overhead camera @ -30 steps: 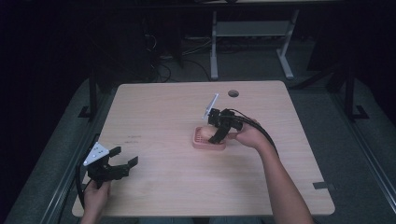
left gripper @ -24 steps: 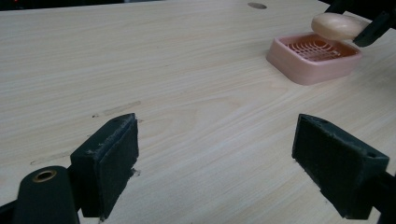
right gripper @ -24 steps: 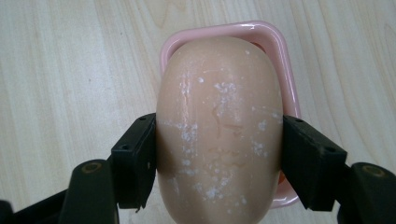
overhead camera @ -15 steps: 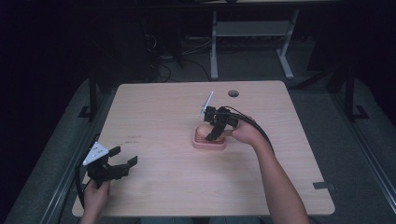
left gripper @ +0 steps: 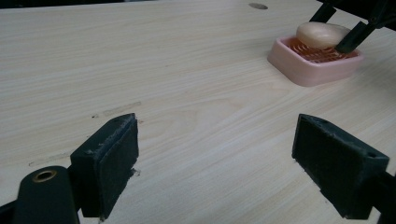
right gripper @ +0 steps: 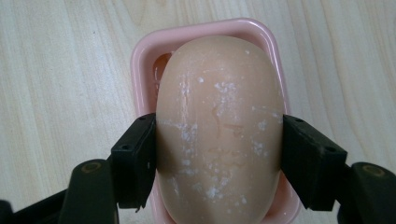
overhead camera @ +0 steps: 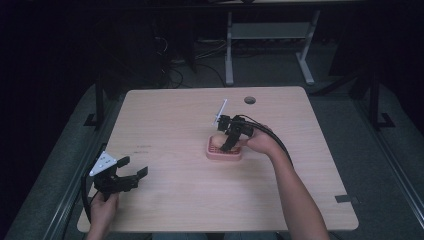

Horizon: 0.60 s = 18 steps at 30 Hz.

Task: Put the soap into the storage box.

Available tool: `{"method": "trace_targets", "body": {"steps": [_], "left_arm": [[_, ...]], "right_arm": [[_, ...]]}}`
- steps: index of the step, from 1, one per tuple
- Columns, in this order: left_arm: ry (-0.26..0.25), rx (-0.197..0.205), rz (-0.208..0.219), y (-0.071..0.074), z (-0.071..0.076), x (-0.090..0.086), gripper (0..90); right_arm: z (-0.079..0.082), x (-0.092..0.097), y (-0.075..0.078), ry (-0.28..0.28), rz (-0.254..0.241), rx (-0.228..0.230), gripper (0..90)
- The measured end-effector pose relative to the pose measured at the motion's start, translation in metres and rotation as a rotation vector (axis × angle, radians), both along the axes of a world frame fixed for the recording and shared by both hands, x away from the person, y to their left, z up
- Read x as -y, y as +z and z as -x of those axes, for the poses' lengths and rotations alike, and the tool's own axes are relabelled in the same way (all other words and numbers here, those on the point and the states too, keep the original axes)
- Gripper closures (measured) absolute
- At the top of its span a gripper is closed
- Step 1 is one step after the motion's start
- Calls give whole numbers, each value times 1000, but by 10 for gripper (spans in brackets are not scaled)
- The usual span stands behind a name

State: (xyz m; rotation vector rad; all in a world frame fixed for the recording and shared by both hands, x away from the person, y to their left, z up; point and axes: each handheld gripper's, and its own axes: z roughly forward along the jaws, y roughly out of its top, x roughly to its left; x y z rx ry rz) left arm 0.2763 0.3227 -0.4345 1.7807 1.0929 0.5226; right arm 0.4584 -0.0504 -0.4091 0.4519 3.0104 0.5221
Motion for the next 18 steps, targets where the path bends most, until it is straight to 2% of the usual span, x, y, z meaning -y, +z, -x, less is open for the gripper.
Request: {"method": "trace_targets", "body": {"steps": [4, 18], "left_arm": [[1, 7, 2, 1, -1, 0, 143], [-5, 7, 3, 1, 0, -1, 143]], "right_arm": [[0, 0, 0, -3, -9, -3, 321], [0, -1, 0, -9, 6, 0, 320]]}}
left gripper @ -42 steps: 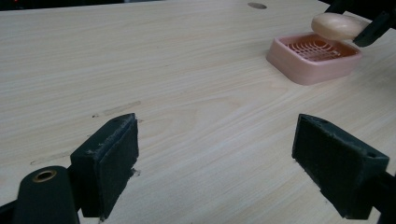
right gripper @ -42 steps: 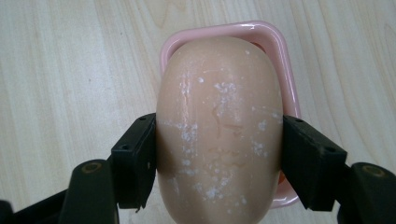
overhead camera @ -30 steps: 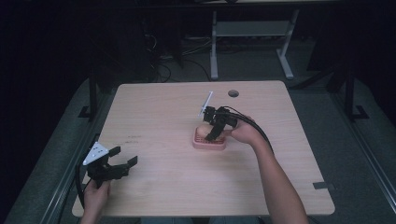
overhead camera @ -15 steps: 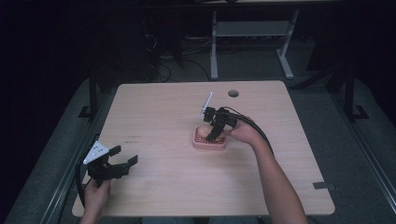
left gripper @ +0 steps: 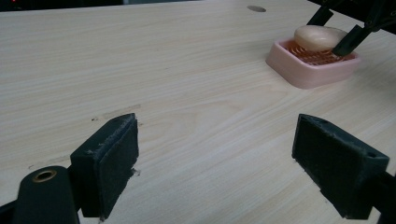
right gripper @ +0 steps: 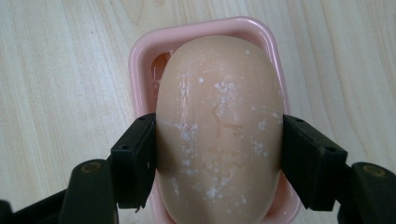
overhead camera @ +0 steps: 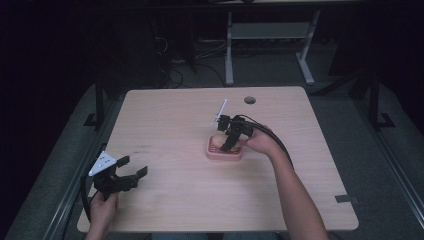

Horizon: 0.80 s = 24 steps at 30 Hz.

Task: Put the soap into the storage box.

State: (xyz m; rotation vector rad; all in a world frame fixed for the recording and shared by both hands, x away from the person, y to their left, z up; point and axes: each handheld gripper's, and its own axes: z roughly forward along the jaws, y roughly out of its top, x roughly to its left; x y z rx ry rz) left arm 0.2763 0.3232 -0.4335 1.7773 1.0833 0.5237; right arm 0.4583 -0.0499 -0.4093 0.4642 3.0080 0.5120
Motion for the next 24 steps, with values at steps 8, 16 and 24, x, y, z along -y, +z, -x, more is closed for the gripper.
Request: {"method": "trace_targets", "body": {"steps": [8, 16, 24], "left_arm": [[2, 3, 2, 0, 1, 0, 143], [1, 2, 1, 0, 1, 0, 143], [4, 3, 2, 0, 1, 0, 143]], "right_arm": [[1, 0, -1, 1, 6, -7, 319], [1, 1, -5, -2, 12, -5, 319], [1, 1, -5, -3, 12, -7, 318]]}}
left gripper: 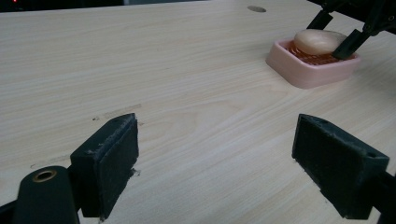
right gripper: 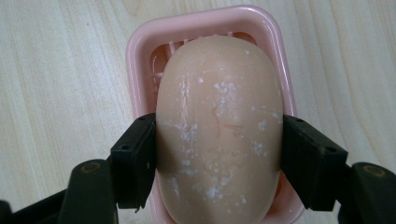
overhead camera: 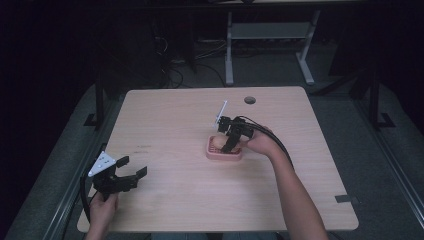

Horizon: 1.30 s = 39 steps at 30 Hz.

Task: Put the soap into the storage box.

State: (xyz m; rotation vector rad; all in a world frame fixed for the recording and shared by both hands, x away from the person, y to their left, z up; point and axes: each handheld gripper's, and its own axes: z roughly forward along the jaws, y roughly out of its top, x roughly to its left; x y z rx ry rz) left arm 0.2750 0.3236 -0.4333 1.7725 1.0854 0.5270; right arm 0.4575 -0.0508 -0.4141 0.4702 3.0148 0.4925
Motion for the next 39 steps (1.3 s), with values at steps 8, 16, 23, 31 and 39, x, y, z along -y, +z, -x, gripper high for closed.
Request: {"method": "trace_targets", "body": {"steps": [8, 16, 23, 31, 39], "left_arm": [[2, -1, 4, 0, 0, 0, 143], [2, 1, 5, 0, 0, 0, 143], [-1, 0, 1, 0, 0, 0, 143], [-1, 0, 1, 0, 0, 0, 143], [-2, -1, -1, 0, -1, 0, 143]], "right_arm": [[1, -2, -2, 6, 17, 11, 316], [1, -2, -3, 5, 24, 5, 315], [1, 1, 9, -1, -35, 24, 332], [3, 5, 12, -13, -32, 5, 306], [5, 13, 16, -26, -60, 4, 291]]}}
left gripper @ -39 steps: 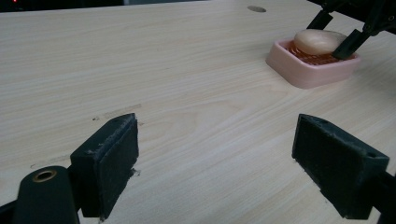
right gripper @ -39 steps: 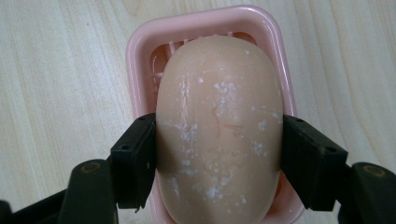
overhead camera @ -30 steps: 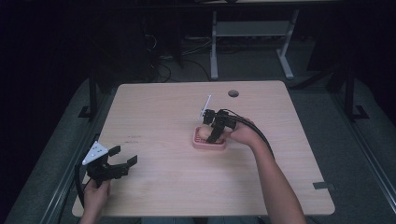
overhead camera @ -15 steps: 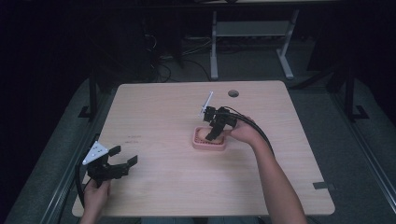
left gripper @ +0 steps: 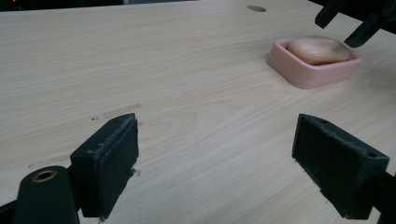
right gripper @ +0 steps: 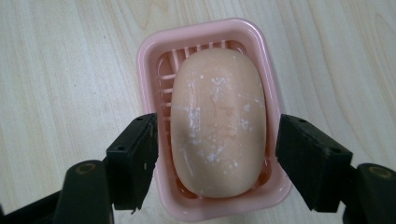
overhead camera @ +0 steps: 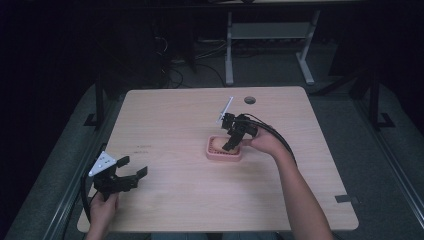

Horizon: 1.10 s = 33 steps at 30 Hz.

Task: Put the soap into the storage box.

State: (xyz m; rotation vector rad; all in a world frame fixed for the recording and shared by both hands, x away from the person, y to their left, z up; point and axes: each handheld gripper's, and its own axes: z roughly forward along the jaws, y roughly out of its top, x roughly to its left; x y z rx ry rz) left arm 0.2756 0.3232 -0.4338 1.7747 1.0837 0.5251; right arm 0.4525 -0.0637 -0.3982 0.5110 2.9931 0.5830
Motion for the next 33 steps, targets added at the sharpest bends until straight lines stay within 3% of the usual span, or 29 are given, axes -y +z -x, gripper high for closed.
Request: {"method": "trace_targets", "body": {"steps": [17, 33], "left_arm": [[3, -2, 3, -1, 0, 1, 143], [1, 0, -3, 0, 1, 0, 143]], "right_arm": [[7, 20, 5, -24, -29, 3, 286], [16, 26, 12, -27, -28, 21, 286]]}}
